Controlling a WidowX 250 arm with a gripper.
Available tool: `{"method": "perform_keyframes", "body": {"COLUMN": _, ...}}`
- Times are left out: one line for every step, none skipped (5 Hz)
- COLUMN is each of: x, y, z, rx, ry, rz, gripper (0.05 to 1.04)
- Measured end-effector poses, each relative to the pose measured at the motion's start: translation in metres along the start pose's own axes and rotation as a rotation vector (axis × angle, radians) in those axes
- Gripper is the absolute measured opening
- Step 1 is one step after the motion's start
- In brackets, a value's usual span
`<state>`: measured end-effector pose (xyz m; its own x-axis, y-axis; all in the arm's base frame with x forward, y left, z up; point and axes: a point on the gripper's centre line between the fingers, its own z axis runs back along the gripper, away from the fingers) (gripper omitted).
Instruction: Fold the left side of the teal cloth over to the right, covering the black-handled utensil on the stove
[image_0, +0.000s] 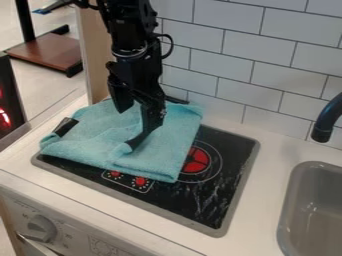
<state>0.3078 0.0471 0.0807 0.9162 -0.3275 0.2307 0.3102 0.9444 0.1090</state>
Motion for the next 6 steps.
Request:
{"method": "perform_keyframes", "body": {"x": -0.014, "y": 0.022, "z": 0.001, "rx": 0.019, "ry": 0.020, "rz": 0.084, "gripper": 0.999}}
{"method": "perform_keyframes", "body": {"x": -0.029, "y": 0.045, "z": 0.002, "rx": 0.056, "ry": 0.037, "rz": 0.158, "gripper": 0.999}}
{"method": "perform_keyframes", "body": {"x": -0.044, "y": 0.068, "z": -0.007, "rx": 0.082, "ry": 0.078, "rz": 0.245, "gripper": 0.999}}
{"method": "perform_keyframes", "body": {"x": -0.050, "y": 0.080, "z": -0.014, "rx": 0.104, "ry": 0.109, "rz": 0.303, "gripper": 0.999}}
{"method": "perform_keyframes", "body": {"x": -0.061, "y": 0.091, "z": -0.020, "rx": 0.111, "ry": 0.134, "rz": 0.399, "gripper": 0.999}}
{"method": "perform_keyframes", "body": {"x": -0.068, "y": 0.098, "z": -0.024, "rx": 0.141, "ry": 0.161, "rz": 0.452, "gripper": 0.999}}
